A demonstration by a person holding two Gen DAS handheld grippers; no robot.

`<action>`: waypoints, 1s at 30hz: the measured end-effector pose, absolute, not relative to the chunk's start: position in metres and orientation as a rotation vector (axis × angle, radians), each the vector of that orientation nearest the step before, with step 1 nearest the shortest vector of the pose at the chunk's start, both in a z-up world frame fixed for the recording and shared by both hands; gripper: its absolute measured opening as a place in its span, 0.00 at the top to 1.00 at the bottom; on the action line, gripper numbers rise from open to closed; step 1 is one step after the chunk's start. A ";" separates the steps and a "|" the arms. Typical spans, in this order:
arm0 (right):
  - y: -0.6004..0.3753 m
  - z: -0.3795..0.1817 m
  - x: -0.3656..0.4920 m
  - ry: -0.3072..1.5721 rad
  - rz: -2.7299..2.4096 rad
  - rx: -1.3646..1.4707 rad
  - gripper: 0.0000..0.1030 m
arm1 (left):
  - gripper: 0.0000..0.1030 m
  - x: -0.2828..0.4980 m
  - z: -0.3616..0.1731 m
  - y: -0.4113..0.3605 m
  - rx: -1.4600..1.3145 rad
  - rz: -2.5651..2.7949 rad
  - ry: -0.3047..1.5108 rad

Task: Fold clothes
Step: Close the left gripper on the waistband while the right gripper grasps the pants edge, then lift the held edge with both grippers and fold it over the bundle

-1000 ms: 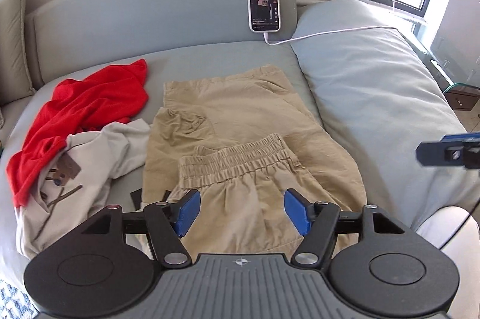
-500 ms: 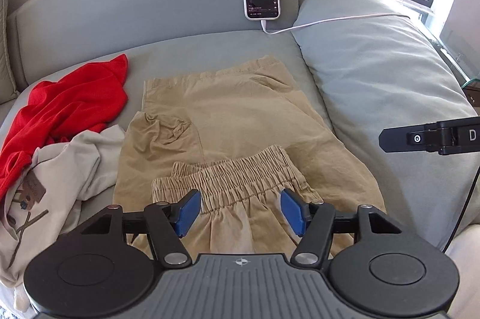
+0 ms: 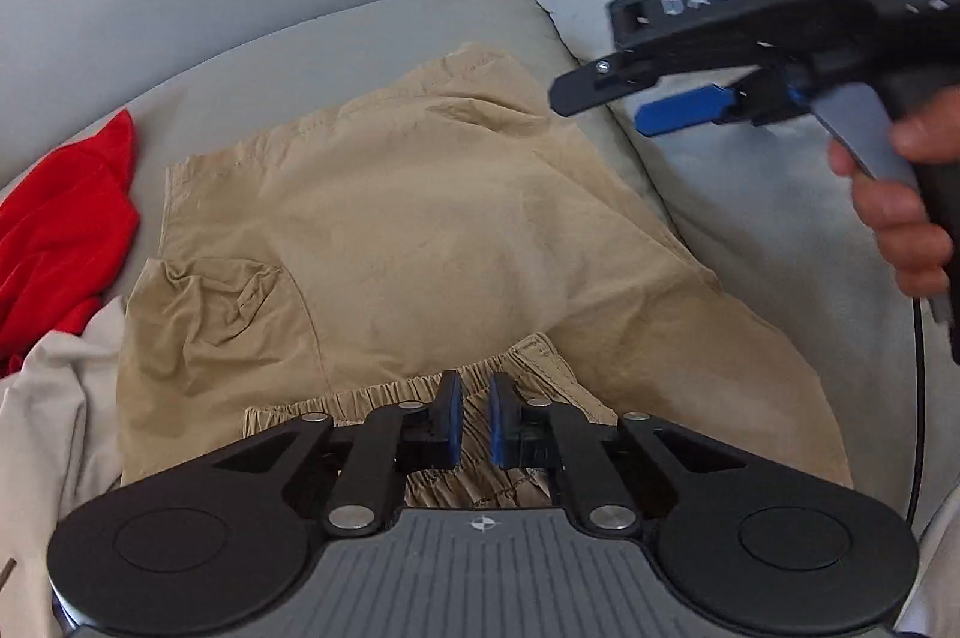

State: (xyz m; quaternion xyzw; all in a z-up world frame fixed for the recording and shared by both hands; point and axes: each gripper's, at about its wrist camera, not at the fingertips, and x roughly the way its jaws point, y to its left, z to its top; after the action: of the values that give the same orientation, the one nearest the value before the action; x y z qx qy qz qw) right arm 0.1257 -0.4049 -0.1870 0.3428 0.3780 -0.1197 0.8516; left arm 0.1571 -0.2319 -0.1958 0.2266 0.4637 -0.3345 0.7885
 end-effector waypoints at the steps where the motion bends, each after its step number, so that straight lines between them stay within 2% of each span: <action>1: -0.411 -0.195 0.133 0.800 -0.258 0.729 0.39 | 0.96 0.157 -0.196 -0.232 0.495 -0.728 0.999; 4: -0.428 -0.211 0.150 0.780 -0.244 0.771 0.45 | 0.96 0.162 -0.197 -0.226 0.475 -0.756 1.009; 8: -0.442 -0.222 0.173 0.775 -0.226 0.783 0.46 | 0.96 0.169 -0.198 -0.224 0.445 -0.775 1.034; 12: -0.449 -0.233 0.193 0.781 -0.205 0.762 0.53 | 0.96 0.169 -0.198 -0.223 0.435 -0.786 1.037; 14: -0.451 -0.236 0.199 0.765 -0.201 0.760 0.61 | 0.96 0.169 -0.199 -0.222 0.426 -0.789 1.040; 15: -0.452 -0.236 0.200 0.759 -0.201 0.753 0.80 | 0.96 0.169 -0.199 -0.222 0.426 -0.789 1.039; 16: -0.453 -0.237 0.201 0.757 -0.193 0.758 0.91 | 0.96 0.168 -0.198 -0.222 0.426 -0.790 1.038; 22: -0.440 -0.210 0.190 0.693 -0.178 0.715 0.96 | 0.96 0.173 -0.194 -0.220 0.411 -0.776 1.041; 27: -0.410 -0.155 0.169 0.631 -0.133 0.629 0.96 | 0.86 0.159 -0.155 -0.190 0.296 -0.699 1.014; 28: -0.400 -0.143 0.163 0.622 -0.122 0.601 0.96 | 0.82 0.152 -0.142 -0.181 0.283 -0.687 0.993; 30: -0.378 -0.120 0.147 0.617 -0.105 0.523 0.96 | 0.61 0.135 -0.117 -0.162 0.291 -0.654 0.954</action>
State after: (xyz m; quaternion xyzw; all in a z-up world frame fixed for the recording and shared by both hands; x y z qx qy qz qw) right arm 0.1474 -0.3777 -0.1198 0.2542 0.3002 -0.0509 0.9180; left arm 0.1350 -0.1623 -0.1167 0.1372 0.4490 -0.3080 0.8275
